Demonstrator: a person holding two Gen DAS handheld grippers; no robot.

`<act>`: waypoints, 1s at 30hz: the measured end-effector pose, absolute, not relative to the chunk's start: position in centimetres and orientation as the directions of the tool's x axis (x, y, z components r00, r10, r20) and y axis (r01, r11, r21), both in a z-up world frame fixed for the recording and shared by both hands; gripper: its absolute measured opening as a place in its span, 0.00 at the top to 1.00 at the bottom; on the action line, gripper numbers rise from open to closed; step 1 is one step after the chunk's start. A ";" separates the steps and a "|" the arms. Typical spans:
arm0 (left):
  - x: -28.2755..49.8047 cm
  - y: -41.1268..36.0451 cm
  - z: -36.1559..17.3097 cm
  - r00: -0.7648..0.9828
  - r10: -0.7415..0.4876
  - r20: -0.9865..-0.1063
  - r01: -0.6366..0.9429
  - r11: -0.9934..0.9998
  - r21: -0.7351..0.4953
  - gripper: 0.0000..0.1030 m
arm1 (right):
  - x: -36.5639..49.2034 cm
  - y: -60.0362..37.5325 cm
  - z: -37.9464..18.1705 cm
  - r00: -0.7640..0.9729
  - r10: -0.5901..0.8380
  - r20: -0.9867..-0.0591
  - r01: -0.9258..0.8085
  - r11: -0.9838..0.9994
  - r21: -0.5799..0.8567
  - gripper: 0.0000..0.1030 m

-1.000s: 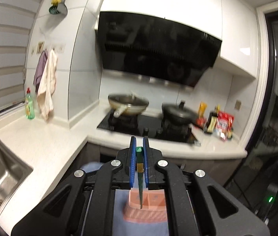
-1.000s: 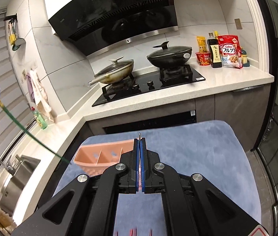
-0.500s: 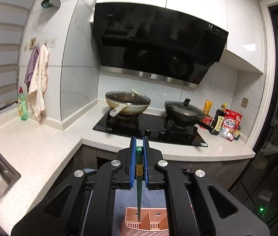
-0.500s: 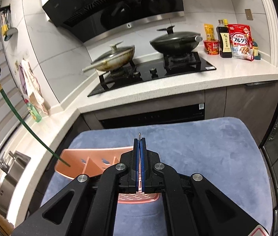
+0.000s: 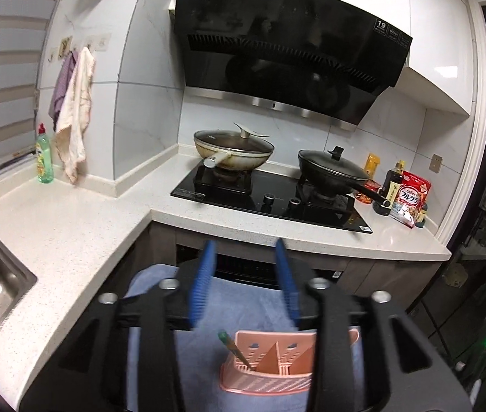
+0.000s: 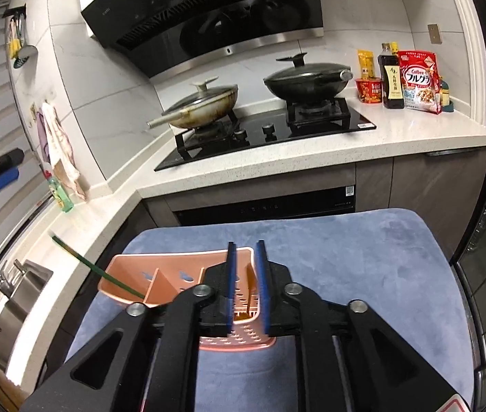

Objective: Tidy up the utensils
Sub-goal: 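Withdraw both open tools from basket back over the chopsticks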

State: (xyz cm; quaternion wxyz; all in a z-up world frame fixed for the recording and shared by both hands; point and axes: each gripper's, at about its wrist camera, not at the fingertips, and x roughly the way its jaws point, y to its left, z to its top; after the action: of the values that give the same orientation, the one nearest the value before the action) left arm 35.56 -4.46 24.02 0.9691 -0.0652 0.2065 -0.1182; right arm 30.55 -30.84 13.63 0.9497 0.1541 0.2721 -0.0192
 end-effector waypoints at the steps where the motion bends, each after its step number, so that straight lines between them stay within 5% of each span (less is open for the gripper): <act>1: 35.1 -4.4 24.0 0.887 -0.253 -0.387 0.202 0.965 -0.169 0.58 | 30.0 -30.9 13.9 0.854 0.046 -0.519 0.121 0.951 0.284 0.79; 9: 29.6 -2.8 22.4 0.875 -0.205 -0.439 0.181 0.979 -0.098 0.41 | 23.1 -30.5 15.4 0.868 0.057 -0.494 0.106 0.950 0.295 0.68; 16: 23.5 -1.0 17.5 0.847 -0.136 -0.513 0.152 0.988 -0.012 0.41 | 15.5 -29.6 13.5 0.845 0.047 -0.532 0.122 0.953 0.278 0.65; 30: 14.5 2.0 4.7 0.687 -0.103 -0.719 0.124 0.992 -0.024 0.41 | 4.8 -25.6 5.4 0.757 -0.017 -0.654 0.177 0.968 0.180 0.62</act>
State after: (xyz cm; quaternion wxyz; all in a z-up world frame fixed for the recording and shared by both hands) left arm 14.48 2.03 4.68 0.9184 0.0132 0.3906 -0.0619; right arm 4.78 -25.64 5.41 0.9300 0.1162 0.3449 -0.0522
